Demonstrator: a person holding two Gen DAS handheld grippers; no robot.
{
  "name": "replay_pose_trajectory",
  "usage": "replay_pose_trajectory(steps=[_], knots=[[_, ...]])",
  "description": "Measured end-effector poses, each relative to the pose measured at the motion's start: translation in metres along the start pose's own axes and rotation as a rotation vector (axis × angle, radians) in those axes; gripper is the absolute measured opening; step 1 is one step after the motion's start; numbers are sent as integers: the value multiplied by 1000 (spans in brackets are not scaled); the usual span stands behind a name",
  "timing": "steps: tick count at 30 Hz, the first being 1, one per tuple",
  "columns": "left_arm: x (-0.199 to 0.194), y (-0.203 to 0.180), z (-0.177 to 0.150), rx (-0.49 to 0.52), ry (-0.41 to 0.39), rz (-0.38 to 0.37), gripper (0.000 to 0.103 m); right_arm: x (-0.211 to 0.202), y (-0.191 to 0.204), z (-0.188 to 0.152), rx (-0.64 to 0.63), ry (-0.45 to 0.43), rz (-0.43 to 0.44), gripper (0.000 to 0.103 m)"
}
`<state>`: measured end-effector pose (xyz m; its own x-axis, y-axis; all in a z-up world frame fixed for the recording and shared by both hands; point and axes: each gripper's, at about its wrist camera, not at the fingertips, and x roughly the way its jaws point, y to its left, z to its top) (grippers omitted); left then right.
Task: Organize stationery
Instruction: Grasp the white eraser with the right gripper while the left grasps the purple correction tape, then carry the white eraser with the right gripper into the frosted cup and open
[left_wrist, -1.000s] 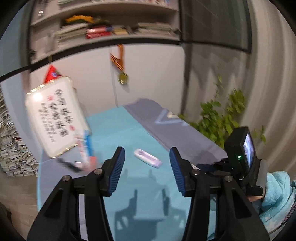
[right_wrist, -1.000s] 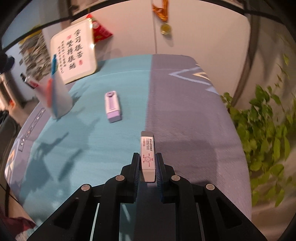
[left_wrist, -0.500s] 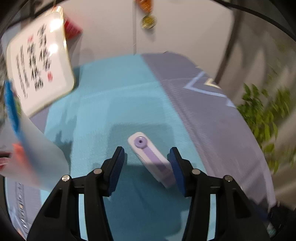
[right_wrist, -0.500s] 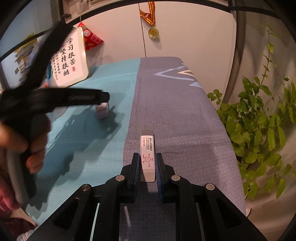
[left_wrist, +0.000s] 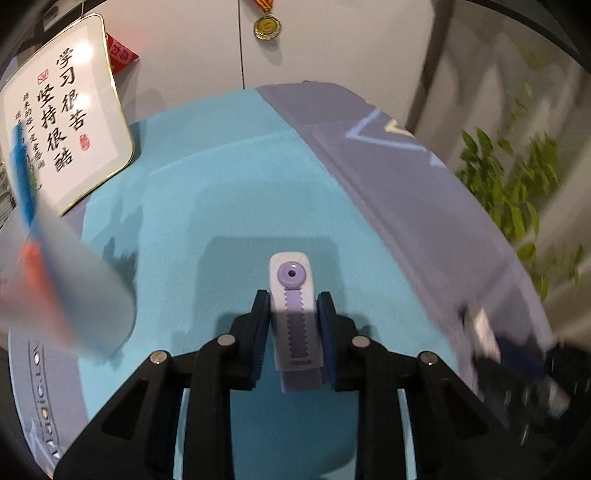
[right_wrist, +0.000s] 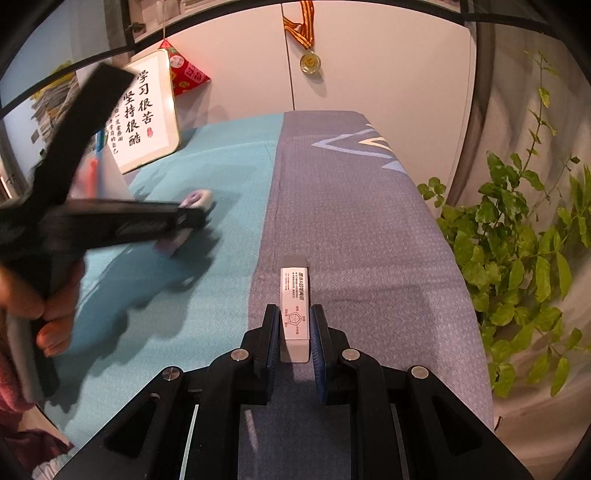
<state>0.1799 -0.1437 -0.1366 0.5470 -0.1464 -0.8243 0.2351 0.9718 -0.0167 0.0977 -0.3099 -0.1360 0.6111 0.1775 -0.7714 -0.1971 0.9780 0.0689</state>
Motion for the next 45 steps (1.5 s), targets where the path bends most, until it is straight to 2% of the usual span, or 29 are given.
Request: replay_pose_trajectory(steps=[6, 8, 9, 10, 11, 17, 26, 27, 30, 45], knots=[[-25, 10, -45, 75, 26, -52, 25, -4, 3, -3, -27, 10, 24, 17], [-33, 14, -52, 81, 40, -68, 25, -5, 1, -1, -25, 4, 34, 21], [-35, 15, -54, 79, 42, -76, 26, -6, 0, 0, -23, 2, 37, 29], [-38, 16, -55, 78, 39, -82, 25, -6, 0, 2, -19, 3, 40, 36], [-40, 15, -54, 83, 25, -77, 25, -5, 0, 4, -18, 8, 36, 37], [-34, 7, -39, 107, -1, -50, 32, 11, 13, 19, -61, 81, -42, 38], [-18, 6, -38, 116, 48, -53, 33, 28, 15, 33, -53, 142, -73, 38], [-18, 7, -38, 116, 47, -55, 33, 29, 14, 35, -51, 145, -75, 37], [-20, 7, -39, 124, 42, -59, 23, 32, 18, 37, -63, 148, -82, 17], [-71, 16, -42, 104, -87, -52, 23, -11, 35, 46, -28, 13, -54, 17]])
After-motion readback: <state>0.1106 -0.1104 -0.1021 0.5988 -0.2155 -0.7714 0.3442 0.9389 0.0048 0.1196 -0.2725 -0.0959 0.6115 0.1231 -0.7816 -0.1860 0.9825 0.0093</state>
